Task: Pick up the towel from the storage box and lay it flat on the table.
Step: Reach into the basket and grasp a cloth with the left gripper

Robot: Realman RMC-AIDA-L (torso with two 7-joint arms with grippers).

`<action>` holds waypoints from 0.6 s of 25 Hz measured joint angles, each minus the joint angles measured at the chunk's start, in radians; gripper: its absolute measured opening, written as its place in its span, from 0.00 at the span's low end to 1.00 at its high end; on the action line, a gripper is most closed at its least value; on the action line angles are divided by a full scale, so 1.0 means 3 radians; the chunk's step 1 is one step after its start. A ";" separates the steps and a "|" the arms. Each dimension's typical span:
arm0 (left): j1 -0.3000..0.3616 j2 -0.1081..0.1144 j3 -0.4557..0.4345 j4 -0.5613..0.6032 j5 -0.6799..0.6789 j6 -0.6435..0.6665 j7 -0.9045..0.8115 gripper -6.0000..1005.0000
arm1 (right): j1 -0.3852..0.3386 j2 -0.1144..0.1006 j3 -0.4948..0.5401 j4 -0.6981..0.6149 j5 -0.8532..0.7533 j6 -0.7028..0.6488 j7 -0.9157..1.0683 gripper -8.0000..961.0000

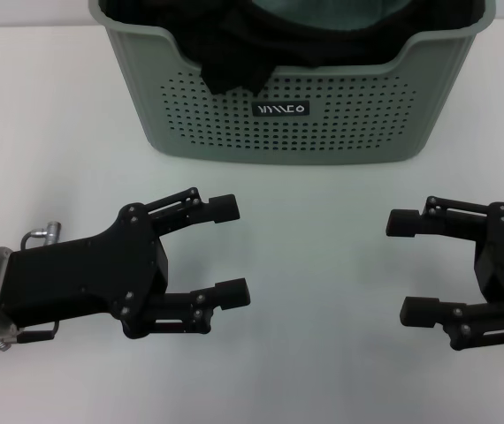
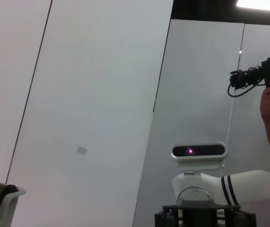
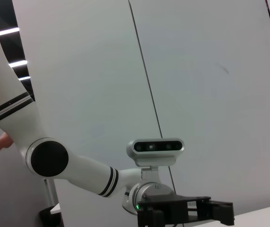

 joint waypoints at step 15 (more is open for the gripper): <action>-0.0234 -0.0070 -0.0726 0.0043 -0.0710 -0.0257 -0.0268 0.87 | -0.0008 0.0000 -0.0009 0.0175 -0.0017 0.0015 -0.0030 0.88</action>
